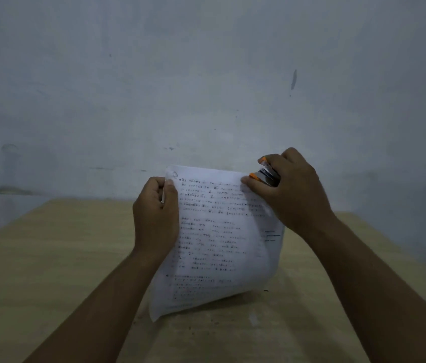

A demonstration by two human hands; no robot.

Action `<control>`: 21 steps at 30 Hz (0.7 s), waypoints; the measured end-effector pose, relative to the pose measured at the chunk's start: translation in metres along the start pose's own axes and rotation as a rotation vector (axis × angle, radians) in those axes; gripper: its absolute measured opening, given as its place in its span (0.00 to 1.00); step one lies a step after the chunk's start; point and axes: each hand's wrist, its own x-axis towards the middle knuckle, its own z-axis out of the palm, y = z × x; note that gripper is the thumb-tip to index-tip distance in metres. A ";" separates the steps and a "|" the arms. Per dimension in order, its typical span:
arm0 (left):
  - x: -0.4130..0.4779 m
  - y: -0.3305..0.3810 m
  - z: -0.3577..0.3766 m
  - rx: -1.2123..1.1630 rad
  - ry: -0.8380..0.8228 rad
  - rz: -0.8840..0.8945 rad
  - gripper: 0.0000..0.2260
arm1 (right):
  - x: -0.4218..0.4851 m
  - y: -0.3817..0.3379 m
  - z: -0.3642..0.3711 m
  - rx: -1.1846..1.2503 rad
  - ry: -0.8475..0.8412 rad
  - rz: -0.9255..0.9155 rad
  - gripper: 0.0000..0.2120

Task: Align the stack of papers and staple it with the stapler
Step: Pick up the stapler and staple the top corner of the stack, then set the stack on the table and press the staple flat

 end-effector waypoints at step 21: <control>-0.008 0.001 0.005 0.168 0.045 0.044 0.13 | -0.132 0.099 0.081 -0.239 -0.564 0.773 0.20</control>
